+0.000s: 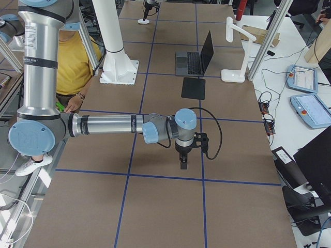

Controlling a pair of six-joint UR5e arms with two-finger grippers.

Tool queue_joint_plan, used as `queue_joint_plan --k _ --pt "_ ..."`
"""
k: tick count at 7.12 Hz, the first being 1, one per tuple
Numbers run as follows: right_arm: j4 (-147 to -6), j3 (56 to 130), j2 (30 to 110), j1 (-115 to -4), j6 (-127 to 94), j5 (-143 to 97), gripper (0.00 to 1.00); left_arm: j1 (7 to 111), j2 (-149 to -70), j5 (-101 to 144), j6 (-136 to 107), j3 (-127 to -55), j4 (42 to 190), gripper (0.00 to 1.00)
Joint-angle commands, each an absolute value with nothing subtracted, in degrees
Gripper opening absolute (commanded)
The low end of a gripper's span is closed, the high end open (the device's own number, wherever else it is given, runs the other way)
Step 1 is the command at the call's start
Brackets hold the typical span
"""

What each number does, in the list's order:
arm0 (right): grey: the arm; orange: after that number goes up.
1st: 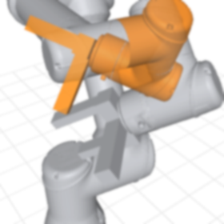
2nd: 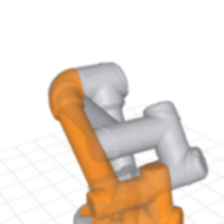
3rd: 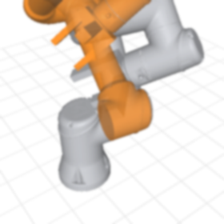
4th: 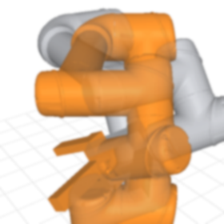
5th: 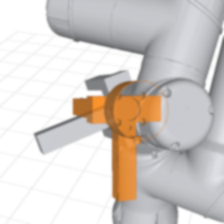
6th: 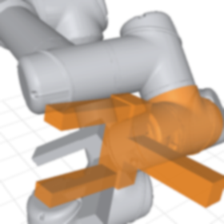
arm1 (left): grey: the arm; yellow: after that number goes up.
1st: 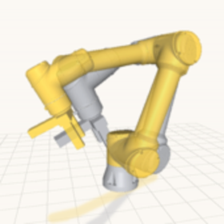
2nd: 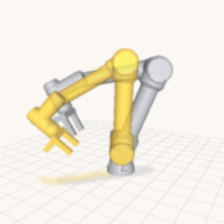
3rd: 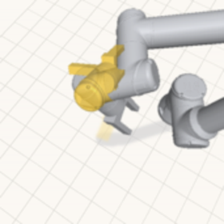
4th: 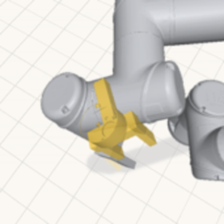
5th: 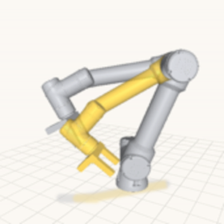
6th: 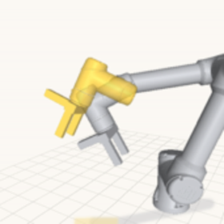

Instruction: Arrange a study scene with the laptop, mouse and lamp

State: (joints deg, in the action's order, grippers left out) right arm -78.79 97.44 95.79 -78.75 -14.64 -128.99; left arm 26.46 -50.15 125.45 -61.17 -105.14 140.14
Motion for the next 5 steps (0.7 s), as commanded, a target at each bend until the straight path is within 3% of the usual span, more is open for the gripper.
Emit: queue_joint_plan --k 1,5 --pt "-78.84 97.47 95.54 -78.75 -14.68 -128.85 1.00 25.06 -50.45 125.42 -61.43 -102.93 141.67 1.00" --pt "-78.75 97.47 95.54 -78.75 -14.59 -128.76 1.00 22.86 -51.06 125.77 -65.72 -100.28 148.17 1.00"
